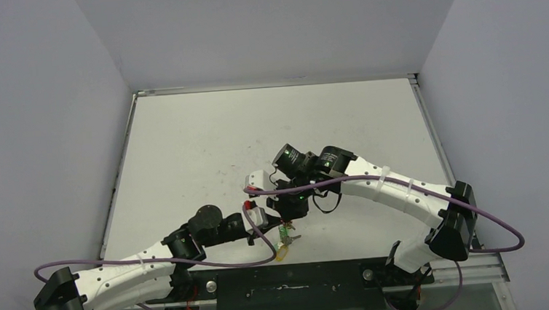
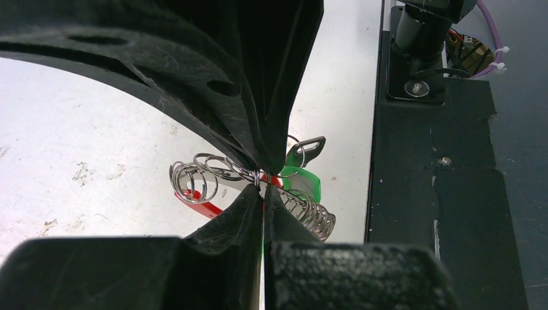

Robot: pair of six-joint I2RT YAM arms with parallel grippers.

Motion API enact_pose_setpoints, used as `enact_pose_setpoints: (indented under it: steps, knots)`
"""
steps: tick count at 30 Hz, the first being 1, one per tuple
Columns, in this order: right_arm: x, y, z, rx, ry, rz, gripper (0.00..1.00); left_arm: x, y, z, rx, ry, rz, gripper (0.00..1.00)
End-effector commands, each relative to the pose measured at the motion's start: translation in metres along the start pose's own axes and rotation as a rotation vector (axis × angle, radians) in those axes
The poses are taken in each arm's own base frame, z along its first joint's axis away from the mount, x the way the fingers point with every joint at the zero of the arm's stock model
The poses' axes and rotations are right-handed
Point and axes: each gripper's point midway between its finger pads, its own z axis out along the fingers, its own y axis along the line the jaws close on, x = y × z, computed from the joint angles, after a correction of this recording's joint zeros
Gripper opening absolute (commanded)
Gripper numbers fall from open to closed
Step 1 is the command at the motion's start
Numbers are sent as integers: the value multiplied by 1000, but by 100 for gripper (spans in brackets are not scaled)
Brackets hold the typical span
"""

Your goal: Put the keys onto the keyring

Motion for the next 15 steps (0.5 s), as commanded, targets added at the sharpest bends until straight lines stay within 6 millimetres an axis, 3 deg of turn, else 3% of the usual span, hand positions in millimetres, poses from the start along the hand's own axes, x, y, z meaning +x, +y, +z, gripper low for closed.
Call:
enact_pose_setpoints:
  steps: [1,3,7,15]
  knots:
    - [-25,-12,-1,53,-59,-23,0,-48,-1,4,18,-158,20,0]
    - [-26,-12,-2,57,-62,-17,0,-49,1,4,10,-159,16,0]
    - [-27,-14,-3,70,-64,-4,0,-50,3,4,0,-153,10,10]
    - [-27,-15,-2,80,-55,14,0,-52,10,6,-40,-149,-16,11]
